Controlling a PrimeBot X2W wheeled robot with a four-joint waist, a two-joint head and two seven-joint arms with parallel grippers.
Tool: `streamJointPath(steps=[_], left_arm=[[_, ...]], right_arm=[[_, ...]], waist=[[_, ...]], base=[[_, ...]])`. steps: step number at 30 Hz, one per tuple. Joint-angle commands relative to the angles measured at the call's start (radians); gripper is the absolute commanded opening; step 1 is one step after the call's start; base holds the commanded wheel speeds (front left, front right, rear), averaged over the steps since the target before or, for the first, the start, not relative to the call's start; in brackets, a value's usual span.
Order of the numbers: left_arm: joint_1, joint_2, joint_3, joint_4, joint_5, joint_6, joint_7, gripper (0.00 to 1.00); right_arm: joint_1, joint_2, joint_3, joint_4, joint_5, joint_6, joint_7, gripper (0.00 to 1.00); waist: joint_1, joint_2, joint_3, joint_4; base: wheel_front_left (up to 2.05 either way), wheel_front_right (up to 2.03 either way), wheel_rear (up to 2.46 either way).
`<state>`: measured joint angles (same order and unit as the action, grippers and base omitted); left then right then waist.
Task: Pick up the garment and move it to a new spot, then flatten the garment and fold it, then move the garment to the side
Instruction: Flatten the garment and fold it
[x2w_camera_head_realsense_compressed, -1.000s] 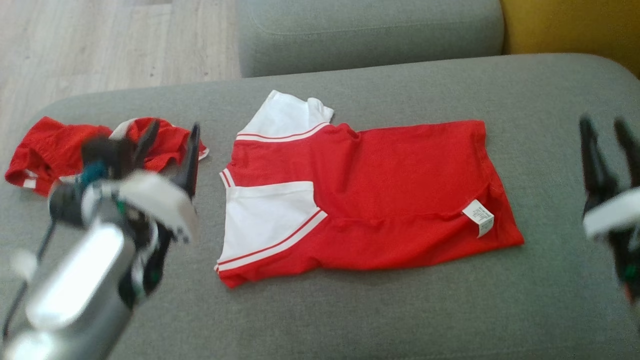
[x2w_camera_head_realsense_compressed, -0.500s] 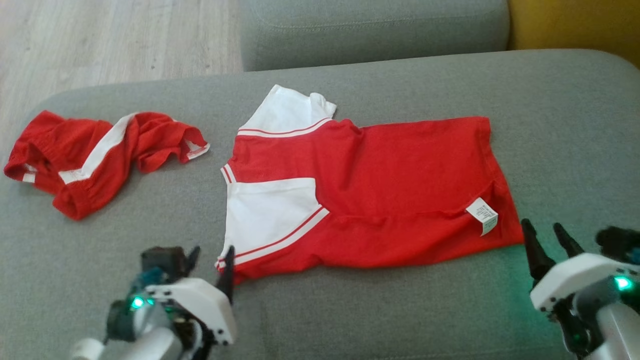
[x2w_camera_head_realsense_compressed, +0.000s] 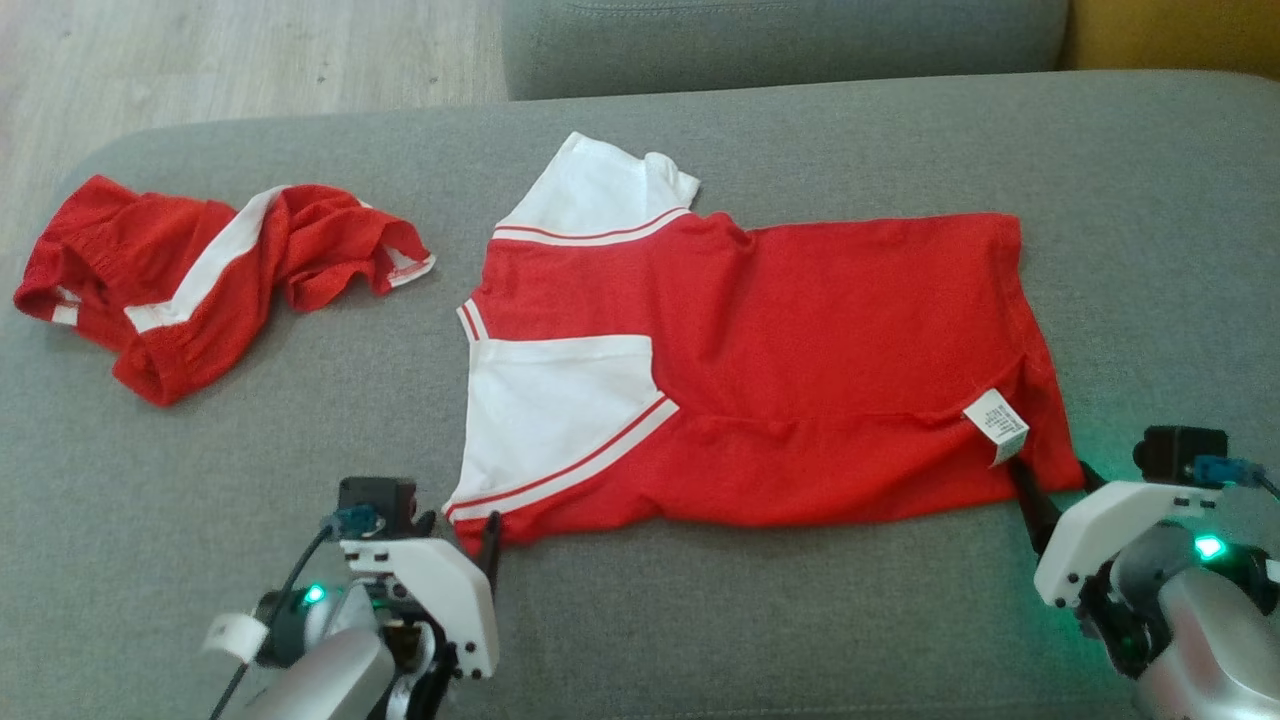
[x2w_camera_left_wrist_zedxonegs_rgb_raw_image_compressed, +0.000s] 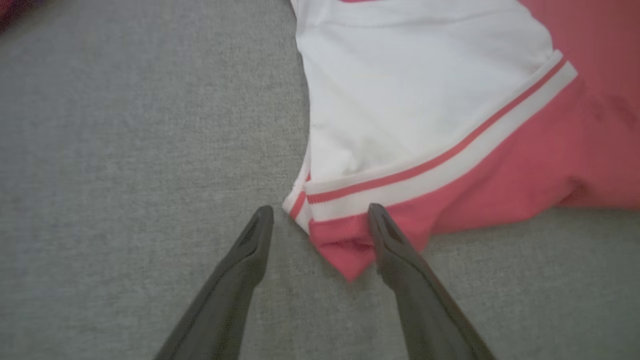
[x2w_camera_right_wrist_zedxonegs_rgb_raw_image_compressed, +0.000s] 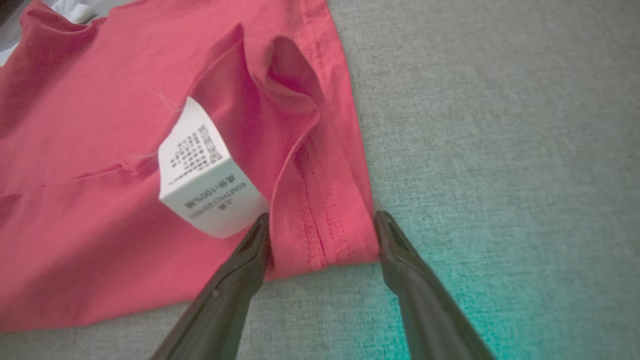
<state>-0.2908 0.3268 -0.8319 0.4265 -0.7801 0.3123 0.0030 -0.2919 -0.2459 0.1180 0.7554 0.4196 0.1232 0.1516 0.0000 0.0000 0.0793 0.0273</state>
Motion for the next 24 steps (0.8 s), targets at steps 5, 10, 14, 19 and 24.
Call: streamJointPath(steps=[5,10,14,19,24], left_arm=[[-0.054,-0.006,0.029,0.001,-0.042,-0.01,0.056,1.0],[-0.055,-0.007,0.034,0.023,-0.079,-0.026,0.106,1.0],[-0.067,-0.01,0.032,0.044,-0.1,-0.054,0.135,0.0],[-0.083,0.015,0.041,0.041,-0.096,-0.066,0.121,0.0],[-0.047,0.077,0.048,-0.039,-0.098,-0.052,0.135,0.0]], right_arm=[[-0.056,-0.017,0.049,0.025,0.017,0.008,0.009,1.0],[-0.069,-0.016,0.094,0.062,0.057,0.008,0.029,0.76],[-0.076,-0.022,0.127,0.087,0.085,0.008,0.041,0.0],[-0.085,-0.044,0.144,0.066,0.122,0.008,0.003,0.0],[-0.063,-0.093,0.135,0.035,0.129,0.008,0.014,0.0]], waist=[[0.0,0.0,0.008,0.0],[0.0,0.0,0.001,-0.002],[0.0,0.0,-0.007,-0.003],[0.0,0.0,-0.031,-0.011],[0.0,0.0,-0.064,-0.019]], base=[[0.0,0.0,0.0],[0.0,0.0,0.0],[0.0,0.0,0.0],[0.0,0.0,0.0],[0.0,0.0,0.0]])
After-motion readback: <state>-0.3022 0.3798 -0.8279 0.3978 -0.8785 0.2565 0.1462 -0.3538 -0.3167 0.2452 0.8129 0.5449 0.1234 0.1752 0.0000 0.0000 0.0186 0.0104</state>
